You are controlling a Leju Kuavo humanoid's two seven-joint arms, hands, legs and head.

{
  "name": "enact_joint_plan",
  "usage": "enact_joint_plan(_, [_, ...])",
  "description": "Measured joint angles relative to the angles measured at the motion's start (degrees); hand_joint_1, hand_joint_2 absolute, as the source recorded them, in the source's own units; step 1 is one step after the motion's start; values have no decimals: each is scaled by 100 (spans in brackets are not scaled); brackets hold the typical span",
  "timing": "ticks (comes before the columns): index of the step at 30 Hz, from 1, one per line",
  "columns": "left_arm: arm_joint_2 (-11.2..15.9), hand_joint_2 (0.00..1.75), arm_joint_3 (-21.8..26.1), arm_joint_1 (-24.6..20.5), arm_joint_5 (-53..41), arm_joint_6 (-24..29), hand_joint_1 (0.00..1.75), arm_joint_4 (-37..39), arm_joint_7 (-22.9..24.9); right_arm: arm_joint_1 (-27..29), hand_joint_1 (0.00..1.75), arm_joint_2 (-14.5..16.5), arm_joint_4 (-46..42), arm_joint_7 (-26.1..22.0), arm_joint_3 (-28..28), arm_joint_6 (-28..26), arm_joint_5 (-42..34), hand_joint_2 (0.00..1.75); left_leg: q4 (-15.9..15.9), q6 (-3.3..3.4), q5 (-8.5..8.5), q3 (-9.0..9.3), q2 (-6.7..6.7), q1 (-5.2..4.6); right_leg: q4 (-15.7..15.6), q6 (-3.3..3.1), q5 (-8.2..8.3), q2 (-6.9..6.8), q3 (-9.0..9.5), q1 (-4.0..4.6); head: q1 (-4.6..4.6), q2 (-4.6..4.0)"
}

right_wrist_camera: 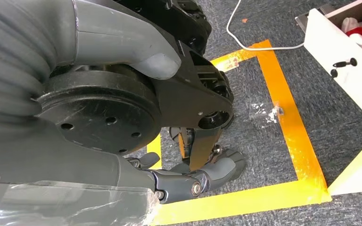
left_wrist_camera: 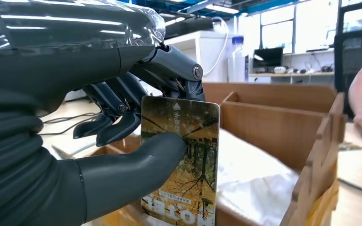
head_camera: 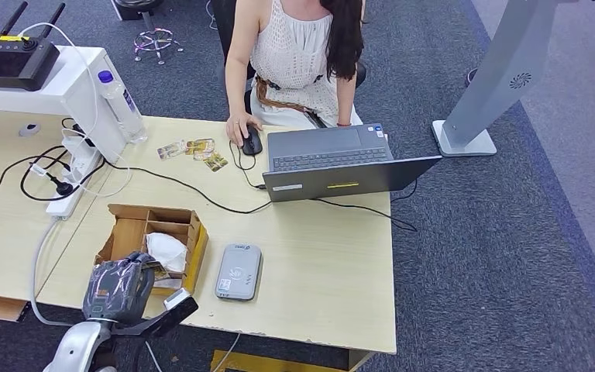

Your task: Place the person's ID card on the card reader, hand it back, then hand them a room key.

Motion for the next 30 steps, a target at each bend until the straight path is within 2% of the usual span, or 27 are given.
enact_joint_plan(14, [-4, 175, 30, -5, 4, 48, 175, -350, -72, 0, 0, 0, 0, -5, -61, 1, 7, 175, 0, 0, 0, 0, 0, 0, 0, 0, 0, 0, 0, 0, 0, 0])
enact_joint_plan(17, [-4, 175, 48, -76, -9, 190, 175, -533, -162, 0, 0, 0, 0, -9, -103, 4, 65, 175, 0, 0, 0, 1, -2, 0, 0, 0, 0, -2, -1, 0, 0, 0])
enact_joint_plan(25, [-8, 175, 57, -944, -147, 720, 175, -649, -307, -19, 0, 0, 0, -3, -114, 51, 256, 175, 3, 0, 8, 4, -11, 1, 2, -7, 6, -11, 1, 1, 0, 0])
enact_joint_plan(30, [-5, 175, 57, -1729, -242, 946, 175, -466, -295, -71, 0, 0, 0, 28, -112, 81, 366, 175, 3, 3, 13, 3, -20, 1, 5, -10, 8, -21, 7, 2, 1, 0])
